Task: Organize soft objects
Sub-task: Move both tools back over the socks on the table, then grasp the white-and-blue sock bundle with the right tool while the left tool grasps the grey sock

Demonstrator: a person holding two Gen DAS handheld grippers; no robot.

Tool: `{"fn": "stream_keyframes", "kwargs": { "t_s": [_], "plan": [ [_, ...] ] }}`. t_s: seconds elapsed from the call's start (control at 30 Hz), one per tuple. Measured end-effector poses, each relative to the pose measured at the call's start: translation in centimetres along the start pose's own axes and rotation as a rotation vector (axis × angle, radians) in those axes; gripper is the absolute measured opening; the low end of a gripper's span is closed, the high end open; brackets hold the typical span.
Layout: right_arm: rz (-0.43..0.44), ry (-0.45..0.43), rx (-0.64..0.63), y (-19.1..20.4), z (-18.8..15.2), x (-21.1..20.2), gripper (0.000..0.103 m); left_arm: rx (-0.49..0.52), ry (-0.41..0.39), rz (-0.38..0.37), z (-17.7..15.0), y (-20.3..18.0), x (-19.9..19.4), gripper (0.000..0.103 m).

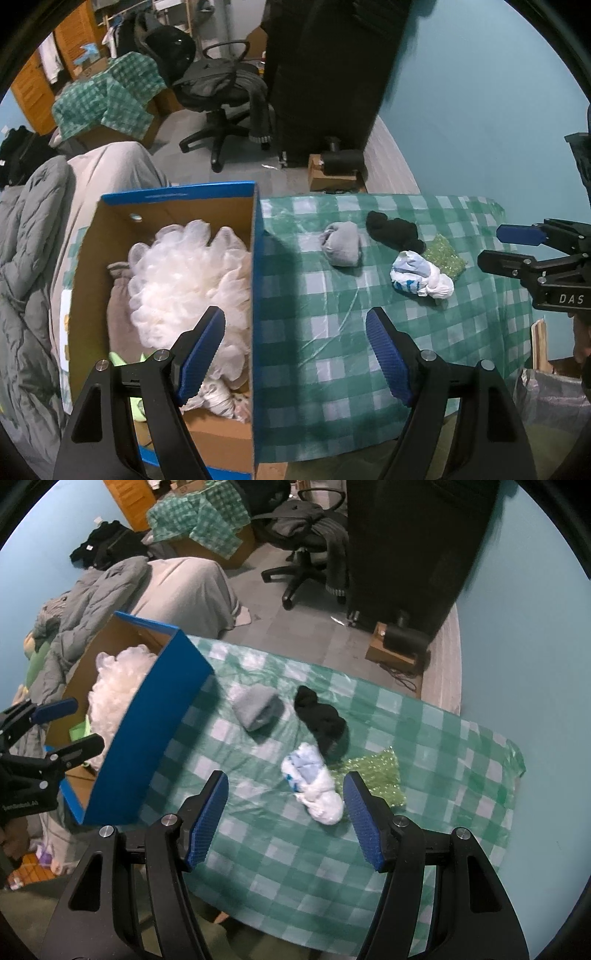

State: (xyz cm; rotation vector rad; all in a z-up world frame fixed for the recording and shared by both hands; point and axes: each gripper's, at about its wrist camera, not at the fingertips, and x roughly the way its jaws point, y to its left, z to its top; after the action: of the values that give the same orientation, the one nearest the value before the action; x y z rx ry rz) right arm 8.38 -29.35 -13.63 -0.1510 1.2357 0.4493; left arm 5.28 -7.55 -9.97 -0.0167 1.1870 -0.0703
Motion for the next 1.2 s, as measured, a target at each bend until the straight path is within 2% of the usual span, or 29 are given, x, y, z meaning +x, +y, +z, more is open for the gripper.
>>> {"fn": "stream_keyframes", "kwargs": {
  "t_s": [0.2, 0.37, 0.67, 0.97, 1.2],
  "plan": [
    [0.008, 0.038, 0.010, -1.7, -0.4, 2.4, 0.064, 0.012, 0.041, -0.040, 0.9, -1.2, 2.3, 0.081],
    [0.016, 0.086, 0.008, -2.9, -0.5, 5.1, 0.064, 0.039, 0.080, -0.029, 0.9, -2.6, 5.0, 0.081],
    [0.028, 0.136, -0.067, -2.7, -0.6, 9.0, 0.064, 0.094, 0.125, -0.014, 0.9, -4.0, 8.1, 0.081],
    [-0.004, 0.202, -0.166, -2.1, -1.5, 12.9, 0.064, 0.071, 0.168, -0.045, 1.2, -3.9, 10.2, 0.081],
    [-0.012, 0.198, -0.187, -2.2, -1.9, 14.3, 0.064, 0.081, 0.176, -0.047, 1.5, -4.0, 11.1, 0.084]
  ]
}}
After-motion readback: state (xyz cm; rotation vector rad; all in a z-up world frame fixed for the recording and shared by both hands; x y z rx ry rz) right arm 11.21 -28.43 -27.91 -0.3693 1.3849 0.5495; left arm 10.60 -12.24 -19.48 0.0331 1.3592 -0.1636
